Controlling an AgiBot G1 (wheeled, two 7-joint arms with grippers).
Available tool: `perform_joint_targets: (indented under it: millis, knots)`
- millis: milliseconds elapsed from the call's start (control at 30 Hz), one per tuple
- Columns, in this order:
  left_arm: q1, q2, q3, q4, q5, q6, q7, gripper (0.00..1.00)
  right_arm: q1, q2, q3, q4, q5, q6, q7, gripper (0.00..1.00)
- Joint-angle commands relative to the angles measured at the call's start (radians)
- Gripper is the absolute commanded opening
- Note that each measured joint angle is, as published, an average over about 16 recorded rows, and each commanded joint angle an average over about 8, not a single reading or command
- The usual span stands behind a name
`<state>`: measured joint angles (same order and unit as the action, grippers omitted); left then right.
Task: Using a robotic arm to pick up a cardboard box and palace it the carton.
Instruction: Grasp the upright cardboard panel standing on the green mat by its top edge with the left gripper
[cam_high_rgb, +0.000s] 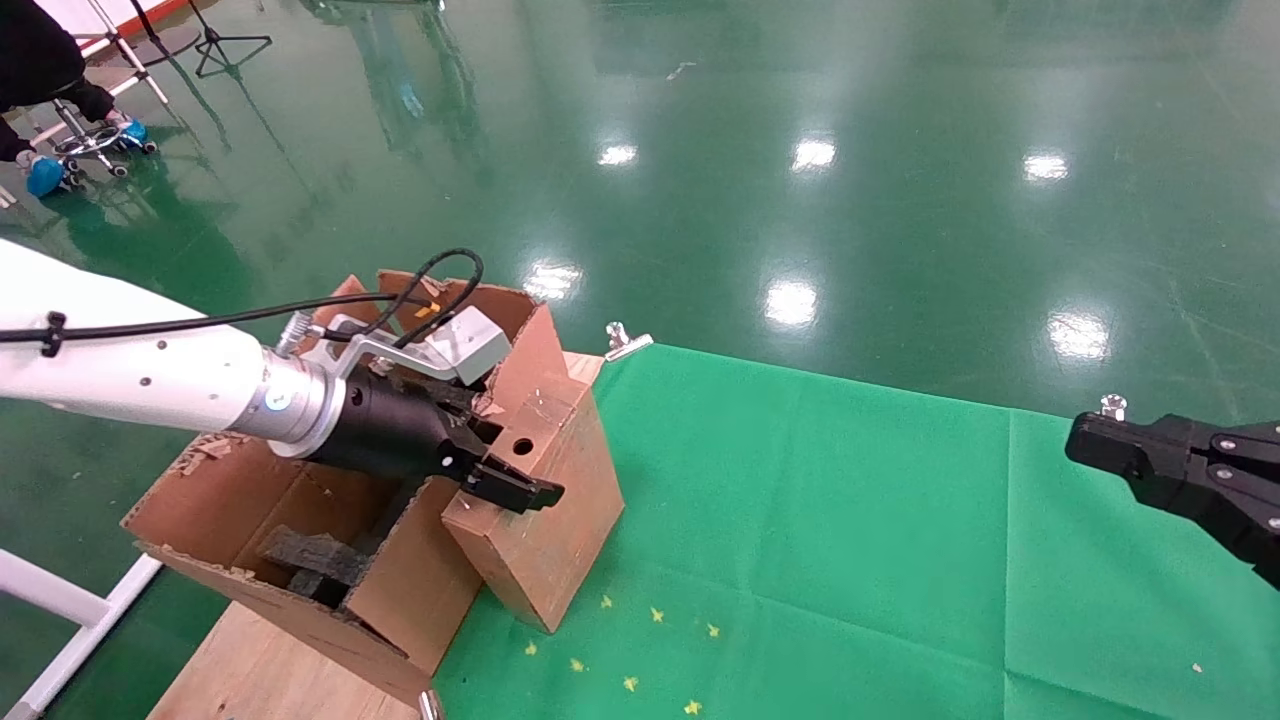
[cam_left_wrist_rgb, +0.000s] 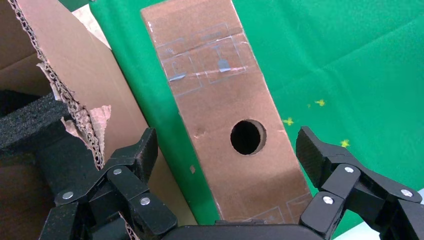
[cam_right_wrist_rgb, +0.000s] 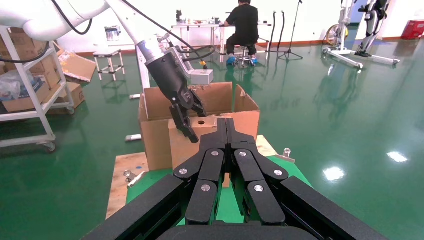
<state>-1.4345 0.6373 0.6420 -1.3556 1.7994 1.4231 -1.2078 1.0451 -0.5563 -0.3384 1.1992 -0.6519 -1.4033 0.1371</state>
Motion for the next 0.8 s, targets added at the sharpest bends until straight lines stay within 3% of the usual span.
perform_joint_targets:
  millis: [33,100,133,800]
  knots:
    - [0.001,0.000,0.000,0.000,-0.001,-0.002,0.000,0.25,0.000,0.000,0.000,0.000,0.000,0.000,0.000,1.00]
    - [0.001,0.000,-0.001,0.000,-0.001,-0.002,0.000,0.03,0.000,0.000,0.000,0.000,0.000,0.000,0.000,1.00]
    - [0.001,0.000,-0.001,0.000,-0.001,-0.001,0.000,0.00,0.000,0.000,0.000,0.000,0.000,0.000,0.000,1.00]
    - [-0.003,-0.002,-0.002,0.000,-0.003,0.002,0.000,0.00,0.000,0.000,0.000,0.000,0.000,0.000,0.000,1.00]
